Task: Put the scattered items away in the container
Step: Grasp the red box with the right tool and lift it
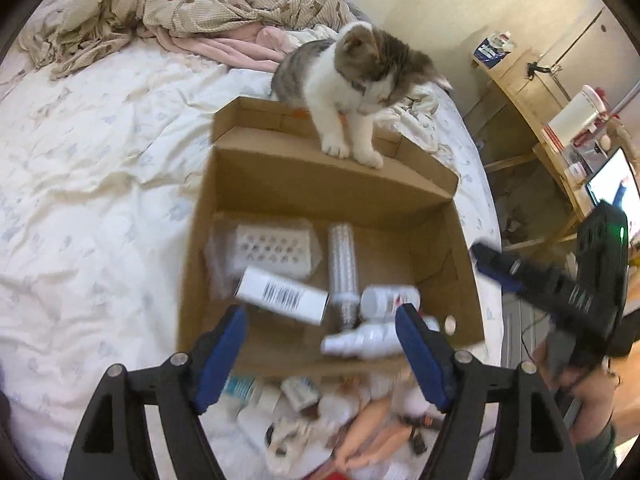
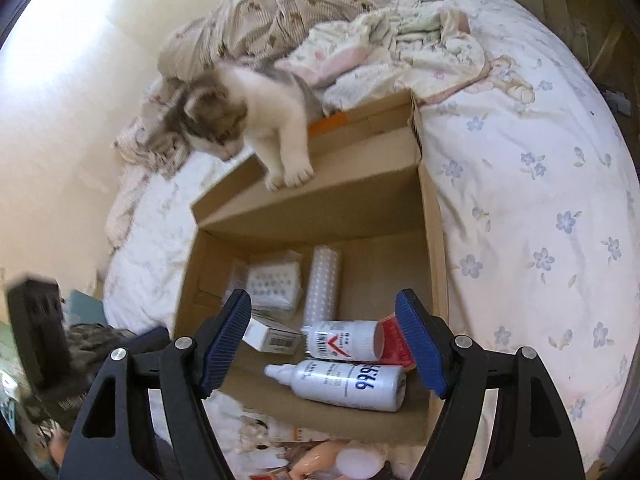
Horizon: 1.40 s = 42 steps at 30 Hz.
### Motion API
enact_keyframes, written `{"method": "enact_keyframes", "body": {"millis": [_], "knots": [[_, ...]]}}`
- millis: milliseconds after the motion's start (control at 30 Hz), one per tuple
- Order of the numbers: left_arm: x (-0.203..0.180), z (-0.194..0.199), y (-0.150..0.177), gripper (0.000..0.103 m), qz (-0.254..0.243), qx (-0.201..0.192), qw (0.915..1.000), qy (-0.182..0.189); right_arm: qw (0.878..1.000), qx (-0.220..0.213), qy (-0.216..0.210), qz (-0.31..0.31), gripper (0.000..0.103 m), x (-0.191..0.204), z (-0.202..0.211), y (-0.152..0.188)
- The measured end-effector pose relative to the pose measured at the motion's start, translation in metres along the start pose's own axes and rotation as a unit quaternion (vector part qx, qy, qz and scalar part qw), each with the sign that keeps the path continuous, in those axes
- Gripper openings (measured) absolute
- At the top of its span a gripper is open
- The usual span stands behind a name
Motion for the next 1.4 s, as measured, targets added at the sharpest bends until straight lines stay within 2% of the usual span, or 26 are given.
{"method": "enact_keyframes", "body": {"millis": [133,200,367,433,467,567,667,833,933,1033,1067,1100,1200,1300,1400], "knots": [[0.018,0.01,0.033,0.078,-0.009,-0.011,0.9999,-0.008,1.0,-0.018,-0.017,-0.003,0.078,0.004,0.026,0.012],[0.027,0.014,0.051,0.078,-0.012,-0.017,0.9997,-0.016,1.0,-0.014,-0.017,0.003,0.078,0.006,0.033,0.023],[0.044,-0.005,0.091,0.078,-0.02,-0.008,0.9992,-0.034,0.998,0.032,0.007,0.049,0.078,0.008,0.03,0.064],[0.043,-0.014,0.097,0.078,-0.018,0.016,0.9991,-0.036,0.995,0.07,0.019,0.072,0.078,0.011,0.019,0.091],[0.039,-0.012,0.095,0.078,-0.024,0.008,0.9992,-0.03,0.992,0.092,0.019,0.083,0.078,0.014,0.013,0.103],[0.036,-0.006,0.092,0.078,-0.038,-0.008,0.9983,-0.044,0.982,0.136,0.025,0.128,0.078,0.029,-0.004,0.139],[0.042,-0.007,0.091,0.078,-0.017,-0.004,0.9992,-0.037,0.967,0.183,0.013,0.176,0.078,0.059,-0.025,0.186],[0.06,-0.005,0.085,0.078,0.025,-0.007,0.9993,-0.028,0.937,0.22,0.073,0.263,0.078,0.092,-0.064,0.245],[0.074,-0.007,0.086,0.078,0.059,0.002,0.9981,-0.017,0.92,0.227,0.113,0.298,0.079,0.095,-0.086,0.26],[0.087,-0.011,0.088,0.078,0.092,0.014,0.9957,-0.006,0.914,0.228,0.133,0.308,0.077,0.088,-0.098,0.26],[0.089,-0.012,0.088,0.078,0.099,0.018,0.995,-0.003,0.913,0.228,0.138,0.308,0.072,0.085,-0.1,0.259],[0.091,-0.014,0.089,0.078,0.105,0.022,0.9943,-0.001,0.914,0.23,0.138,0.306,0.063,0.081,-0.102,0.257],[0.088,-0.018,0.091,0.078,0.102,0.029,0.9943,0.002,0.922,0.224,0.119,0.292,0.063,0.079,-0.096,0.251],[0.082,-0.018,0.092,0.078,0.086,0.03,0.9958,-0.005,0.94,0.22,0.062,0.254,0.063,0.082,-0.079,0.238],[0.078,-0.017,0.093,0.078,0.076,0.028,0.9967,-0.003,0.959,0.172,0.039,0.222,0.063,0.079,-0.045,0.199]]}}
Point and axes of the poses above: each gripper's, at about its wrist camera, not at the fingertips, and z roughly against the way its jaws point, x to its left, y to its underside, the point moved 8 cm from there along -z, roughly the way its jaws point, and after that the axes turned 6 degrees about x, right-handed, at the moved point
